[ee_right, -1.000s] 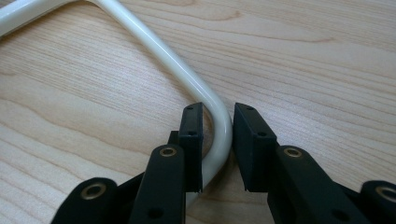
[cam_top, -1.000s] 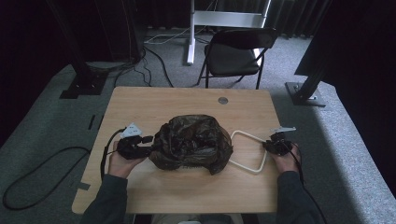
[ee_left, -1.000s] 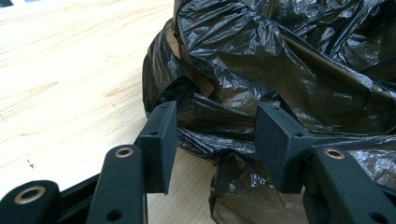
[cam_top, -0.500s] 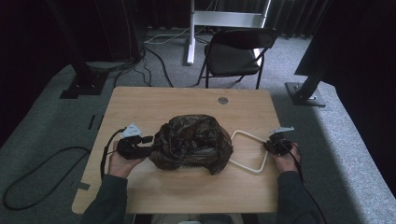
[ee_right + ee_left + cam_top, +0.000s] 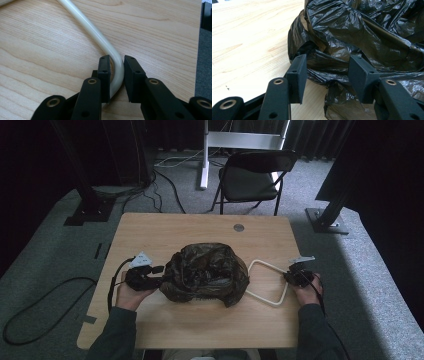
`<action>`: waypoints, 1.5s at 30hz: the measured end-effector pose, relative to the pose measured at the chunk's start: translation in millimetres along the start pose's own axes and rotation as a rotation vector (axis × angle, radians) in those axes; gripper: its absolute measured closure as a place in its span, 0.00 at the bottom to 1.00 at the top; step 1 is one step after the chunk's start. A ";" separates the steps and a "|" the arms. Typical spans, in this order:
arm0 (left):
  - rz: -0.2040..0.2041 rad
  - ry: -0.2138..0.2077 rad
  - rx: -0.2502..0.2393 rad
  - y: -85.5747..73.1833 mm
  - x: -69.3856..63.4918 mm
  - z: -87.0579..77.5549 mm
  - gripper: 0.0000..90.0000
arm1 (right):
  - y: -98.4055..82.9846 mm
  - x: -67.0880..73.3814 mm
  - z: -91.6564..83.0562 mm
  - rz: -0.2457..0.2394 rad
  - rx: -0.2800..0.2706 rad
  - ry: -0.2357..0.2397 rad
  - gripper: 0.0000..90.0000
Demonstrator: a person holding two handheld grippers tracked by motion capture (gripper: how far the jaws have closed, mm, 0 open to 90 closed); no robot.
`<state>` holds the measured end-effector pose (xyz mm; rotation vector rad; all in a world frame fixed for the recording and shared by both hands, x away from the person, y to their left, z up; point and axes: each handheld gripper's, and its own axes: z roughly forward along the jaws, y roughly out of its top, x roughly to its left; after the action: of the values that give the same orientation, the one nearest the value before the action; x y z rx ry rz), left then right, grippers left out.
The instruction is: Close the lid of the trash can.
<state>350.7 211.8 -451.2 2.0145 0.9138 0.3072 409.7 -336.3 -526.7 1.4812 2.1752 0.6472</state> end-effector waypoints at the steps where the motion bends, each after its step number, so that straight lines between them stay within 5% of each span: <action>1: 0.000 0.000 0.000 0.0 0.1 0.0 0.56 | -0.2 -0.1 -0.2 0.000 0.000 -0.002 0.85; 22: 0.000 -0.002 0.002 -0.2 -0.1 0.7 0.56 | -5.5 -9.0 -6.6 0.008 -0.009 -0.006 0.88; 32: -0.003 0.001 0.003 -0.5 0.6 1.0 0.56 | -3.6 -13.4 -5.1 0.009 -0.005 0.039 0.86; 45: -0.006 0.001 0.001 -1.0 1.2 0.6 0.56 | 1.4 -13.5 4.2 -0.010 -0.015 0.082 0.73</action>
<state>351.4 212.6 -452.6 2.0125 0.9208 0.3047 417.7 -347.9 -528.1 1.4588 2.2328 0.7311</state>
